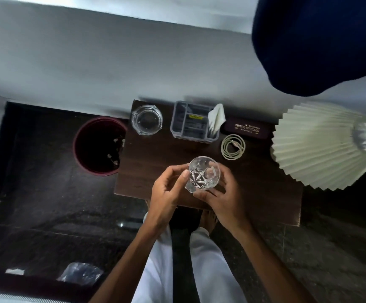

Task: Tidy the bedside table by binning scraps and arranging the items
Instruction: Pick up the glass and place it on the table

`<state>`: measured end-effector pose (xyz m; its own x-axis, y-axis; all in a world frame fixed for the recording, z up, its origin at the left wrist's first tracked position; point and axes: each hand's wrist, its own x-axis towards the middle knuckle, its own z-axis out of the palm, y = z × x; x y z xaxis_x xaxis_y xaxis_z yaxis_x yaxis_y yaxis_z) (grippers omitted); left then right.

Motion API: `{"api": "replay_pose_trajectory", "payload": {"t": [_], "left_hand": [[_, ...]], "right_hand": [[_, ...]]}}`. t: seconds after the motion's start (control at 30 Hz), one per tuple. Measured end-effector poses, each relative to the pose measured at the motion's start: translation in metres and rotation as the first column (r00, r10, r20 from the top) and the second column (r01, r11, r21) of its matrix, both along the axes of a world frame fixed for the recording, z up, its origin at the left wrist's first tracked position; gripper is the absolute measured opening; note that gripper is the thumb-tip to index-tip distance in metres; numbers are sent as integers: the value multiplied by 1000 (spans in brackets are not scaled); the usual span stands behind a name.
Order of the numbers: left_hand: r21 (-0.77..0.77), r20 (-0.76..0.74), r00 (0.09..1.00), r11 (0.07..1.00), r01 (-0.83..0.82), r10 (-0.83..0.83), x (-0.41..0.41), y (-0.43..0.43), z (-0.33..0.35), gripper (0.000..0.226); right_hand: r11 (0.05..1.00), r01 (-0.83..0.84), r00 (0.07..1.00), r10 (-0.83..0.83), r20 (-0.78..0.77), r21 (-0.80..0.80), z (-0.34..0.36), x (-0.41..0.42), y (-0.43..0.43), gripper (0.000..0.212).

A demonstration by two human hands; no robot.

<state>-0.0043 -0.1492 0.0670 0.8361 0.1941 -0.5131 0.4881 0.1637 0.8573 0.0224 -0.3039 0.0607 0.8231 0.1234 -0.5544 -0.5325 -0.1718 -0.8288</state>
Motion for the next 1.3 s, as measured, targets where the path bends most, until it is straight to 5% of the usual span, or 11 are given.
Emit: {"api": "replay_pose_trajectory", "payload": {"t": [0.43, 0.63, 1.3], "left_hand": [[-82, 4, 966, 963, -257, 258, 51, 101, -1, 21], [-148, -107, 933, 922, -357, 344, 94, 127, -12, 18], [-78, -148, 934, 938, -338, 325, 133, 160, -61, 12]], "right_hand": [[973, -168, 959, 199, 201, -159, 14, 68, 120, 73], [928, -254, 911, 325, 255, -273, 2, 112, 154, 74], [839, -357, 834, 484, 264, -409, -21, 154, 194, 55]]}}
